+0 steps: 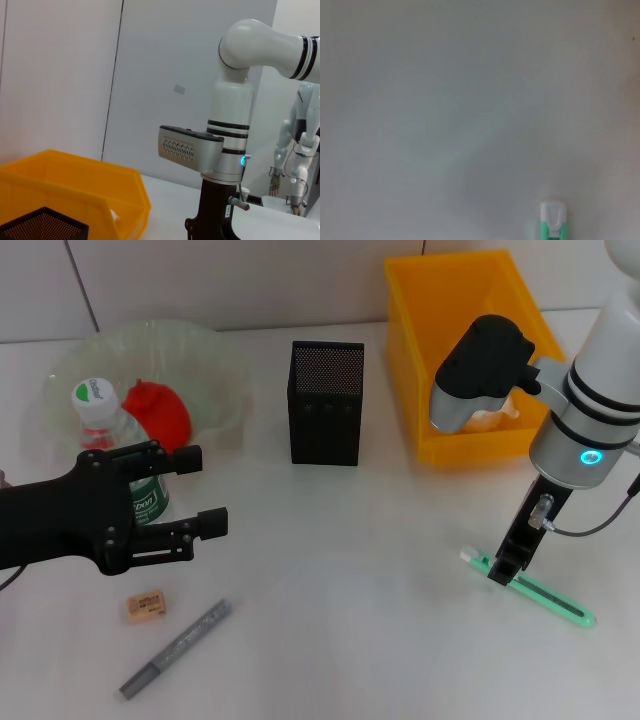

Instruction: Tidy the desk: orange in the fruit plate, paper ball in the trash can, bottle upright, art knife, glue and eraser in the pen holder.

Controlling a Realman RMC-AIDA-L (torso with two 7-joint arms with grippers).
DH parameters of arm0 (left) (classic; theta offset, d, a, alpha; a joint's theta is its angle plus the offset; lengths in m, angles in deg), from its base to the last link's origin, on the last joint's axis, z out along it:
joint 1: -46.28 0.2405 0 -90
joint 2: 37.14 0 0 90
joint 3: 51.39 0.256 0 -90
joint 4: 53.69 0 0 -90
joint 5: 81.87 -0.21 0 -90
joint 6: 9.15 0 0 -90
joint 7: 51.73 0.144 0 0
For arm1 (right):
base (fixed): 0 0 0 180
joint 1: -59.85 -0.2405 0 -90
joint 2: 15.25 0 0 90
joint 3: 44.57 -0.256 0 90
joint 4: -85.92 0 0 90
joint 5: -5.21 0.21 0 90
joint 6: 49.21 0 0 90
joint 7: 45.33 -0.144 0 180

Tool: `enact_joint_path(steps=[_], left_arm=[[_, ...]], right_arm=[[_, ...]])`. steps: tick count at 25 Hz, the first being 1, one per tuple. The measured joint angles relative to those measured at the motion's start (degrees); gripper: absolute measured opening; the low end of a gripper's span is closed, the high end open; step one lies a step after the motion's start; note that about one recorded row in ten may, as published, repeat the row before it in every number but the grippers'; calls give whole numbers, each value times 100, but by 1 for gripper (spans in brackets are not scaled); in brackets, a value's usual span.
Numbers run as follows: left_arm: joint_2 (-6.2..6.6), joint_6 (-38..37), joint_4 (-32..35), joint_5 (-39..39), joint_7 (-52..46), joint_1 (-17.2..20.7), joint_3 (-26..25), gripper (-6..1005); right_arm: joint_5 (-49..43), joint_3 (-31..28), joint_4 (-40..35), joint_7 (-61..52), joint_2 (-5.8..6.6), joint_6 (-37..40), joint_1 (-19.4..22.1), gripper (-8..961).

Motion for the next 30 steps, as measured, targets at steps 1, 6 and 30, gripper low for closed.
enact_joint_path(steps=[1,6,30], left_arm=[[0,0,0,0,0,0,0,798],[0,0,0,0,0,0,0,798],[0,0,0,0,0,-32,0,799]], right_arm=[[0,0,-1,0,0,0,0,365],[1,0,7,-3,0,0,0,341],[6,0,33,-9,0,1,-17,169]])
